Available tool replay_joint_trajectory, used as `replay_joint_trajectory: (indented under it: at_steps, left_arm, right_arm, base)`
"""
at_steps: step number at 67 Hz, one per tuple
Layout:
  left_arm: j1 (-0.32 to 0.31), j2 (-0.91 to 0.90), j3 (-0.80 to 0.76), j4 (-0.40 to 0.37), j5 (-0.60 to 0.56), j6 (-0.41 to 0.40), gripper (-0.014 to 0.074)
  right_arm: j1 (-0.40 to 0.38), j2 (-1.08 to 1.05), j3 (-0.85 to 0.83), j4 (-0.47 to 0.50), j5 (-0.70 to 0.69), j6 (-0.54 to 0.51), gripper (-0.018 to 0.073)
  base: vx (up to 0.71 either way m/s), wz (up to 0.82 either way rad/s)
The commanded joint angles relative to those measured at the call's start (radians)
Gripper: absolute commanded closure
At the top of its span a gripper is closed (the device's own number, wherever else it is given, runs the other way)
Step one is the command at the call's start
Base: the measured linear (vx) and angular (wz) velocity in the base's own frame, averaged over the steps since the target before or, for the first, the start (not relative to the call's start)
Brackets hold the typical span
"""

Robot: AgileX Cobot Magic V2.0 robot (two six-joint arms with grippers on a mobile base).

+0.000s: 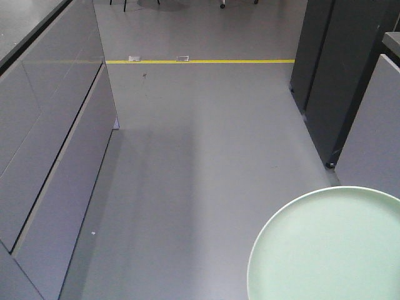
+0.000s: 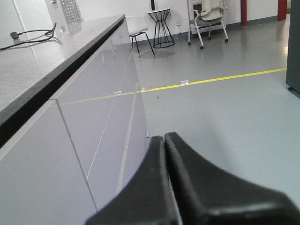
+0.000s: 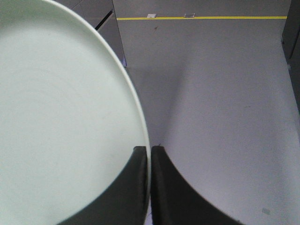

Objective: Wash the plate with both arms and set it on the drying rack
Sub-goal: 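Drive the base down the aisle carrying the plate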

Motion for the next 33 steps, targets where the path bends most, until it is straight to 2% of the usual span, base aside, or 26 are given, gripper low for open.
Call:
replay_joint_trajectory:
  at_steps: [1, 33]
  left_arm:
    - [-0.008, -0.013, -0.021, -0.002, -0.073, -0.007, 0.0603]
    - [-0.008, -0.013, -0.021, -0.002, -0.073, -0.007, 0.0603]
  right_arm:
    - [-0.005, 0.011, -0.024, 0.012, -0.071, 0.0, 0.0561]
    - [-0.005, 0.011, -0.024, 0.012, -0.071, 0.0, 0.0561]
  base:
    - [0.21, -0.01]
    - [0.19, -0.01]
